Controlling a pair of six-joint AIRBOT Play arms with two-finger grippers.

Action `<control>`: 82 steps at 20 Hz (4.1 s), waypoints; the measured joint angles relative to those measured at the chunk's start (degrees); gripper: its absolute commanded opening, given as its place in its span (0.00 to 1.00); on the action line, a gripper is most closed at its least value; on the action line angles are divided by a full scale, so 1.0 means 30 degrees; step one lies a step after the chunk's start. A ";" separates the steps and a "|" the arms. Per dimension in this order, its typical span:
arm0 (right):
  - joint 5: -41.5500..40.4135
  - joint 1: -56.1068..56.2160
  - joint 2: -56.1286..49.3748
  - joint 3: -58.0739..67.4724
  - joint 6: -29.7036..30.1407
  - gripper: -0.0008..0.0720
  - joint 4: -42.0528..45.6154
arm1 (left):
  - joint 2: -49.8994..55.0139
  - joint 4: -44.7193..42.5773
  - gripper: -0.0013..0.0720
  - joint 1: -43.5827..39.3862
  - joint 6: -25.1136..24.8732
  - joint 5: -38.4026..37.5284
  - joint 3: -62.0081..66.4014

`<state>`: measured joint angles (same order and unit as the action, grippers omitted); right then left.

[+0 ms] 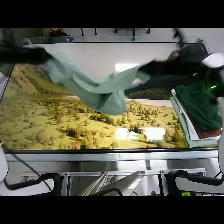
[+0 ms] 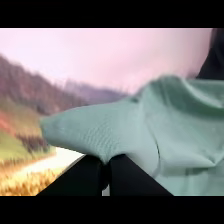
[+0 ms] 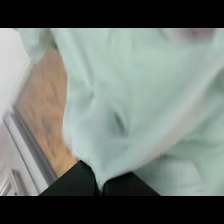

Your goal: Fold the shirts.

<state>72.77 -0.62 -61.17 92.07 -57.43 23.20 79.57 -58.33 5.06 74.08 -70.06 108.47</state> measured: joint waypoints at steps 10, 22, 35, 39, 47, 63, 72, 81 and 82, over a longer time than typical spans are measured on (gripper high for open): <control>0.1231 -0.1508 0.3577 0.8779 0.0882 0.05 0.0321 | -1.2167 -0.0015 0.03 0.1821 -0.0226 0.1872 0.1413; 0.0131 -0.0233 -0.4554 -0.0743 0.2142 0.19 0.1778 | -0.2965 0.0226 0.04 -0.0597 -0.2572 0.4073 -0.6594; 0.1370 -0.4102 -0.8488 0.0386 0.1443 0.70 0.4095 | 0.6033 0.0350 0.93 0.2739 0.2004 -0.5428 -0.1515; 0.3366 -0.4437 -0.7599 -0.2346 0.0998 0.70 0.4983 | 0.1632 -0.0568 0.93 0.3847 0.2492 -0.6317 -1.0061; 0.4269 -0.4524 -0.6783 -0.7169 0.1719 0.70 0.4524 | -0.6098 -0.0736 0.93 0.5632 0.1530 -0.2353 -2.5900; 0.2412 -0.2492 -0.6768 -1.0222 0.2113 0.69 0.4656 | -0.2222 0.4124 0.04 0.1173 -0.2084 0.2171 -2.5813; 0.1501 0.0590 -0.5319 -0.8757 0.2033 0.05 0.1741 | -0.4685 0.4546 0.04 0.1370 -0.1341 -0.0248 -2.0662; -0.0095 -0.3002 0.2157 0.4692 0.3439 0.05 -0.4830 | -1.0652 1.0426 0.04 0.9639 0.0036 -0.1647 -0.2477; -0.0685 -0.3228 0.2973 0.5515 0.3767 0.05 -0.4932 | -1.0688 1.0644 0.04 1.0520 0.0124 -0.1559 -0.0270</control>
<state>70.72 -10.31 -52.25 108.62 -46.13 8.40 47.51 -26.39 36.62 74.46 -74.74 107.66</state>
